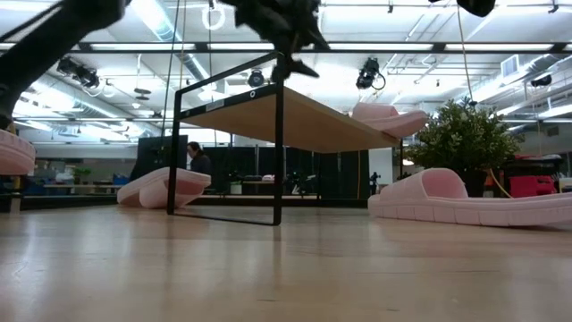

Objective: Pick and place slides into the shelf
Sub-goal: Put the top right pink slide on the shelf

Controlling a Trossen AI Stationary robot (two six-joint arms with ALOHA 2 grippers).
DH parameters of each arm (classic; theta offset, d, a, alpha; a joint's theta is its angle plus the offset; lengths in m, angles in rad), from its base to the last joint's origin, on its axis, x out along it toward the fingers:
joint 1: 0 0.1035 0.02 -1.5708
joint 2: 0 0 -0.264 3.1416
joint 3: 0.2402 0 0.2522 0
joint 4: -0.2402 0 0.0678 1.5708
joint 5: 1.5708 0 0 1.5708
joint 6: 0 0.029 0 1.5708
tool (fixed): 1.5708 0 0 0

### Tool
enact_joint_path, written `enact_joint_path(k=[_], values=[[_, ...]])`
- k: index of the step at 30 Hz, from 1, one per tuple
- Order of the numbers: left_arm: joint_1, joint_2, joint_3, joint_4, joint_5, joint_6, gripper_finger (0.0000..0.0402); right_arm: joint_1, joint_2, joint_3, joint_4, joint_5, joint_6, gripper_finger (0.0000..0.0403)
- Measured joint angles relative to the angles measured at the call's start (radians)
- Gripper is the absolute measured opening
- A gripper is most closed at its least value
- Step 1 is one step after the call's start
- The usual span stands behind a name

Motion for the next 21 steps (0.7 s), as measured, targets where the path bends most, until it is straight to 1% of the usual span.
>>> enact_joint_path(k=[4,8,16,21], values=[[-0.049,-0.061,0.0,-0.041,-0.047,0.015,0.0271,0.0,0.0,0.0,0.0,-0.001,-0.003,0.0016],[-0.114,-0.116,0.0,-0.063,-0.114,-0.011,0.027,0.0,0.0,0.0,-0.001,-0.001,-0.01,0.0016],[-0.292,-0.168,0.0,-0.121,-0.351,-0.075,0.027,0.0,0.0,0.0,-0.005,-0.009,-0.045,0.0016],[-0.397,-0.169,-0.001,-0.162,-0.487,-0.159,0.027,0.0,0.0,0.0,-0.047,-0.021,-0.08,0.0016]])
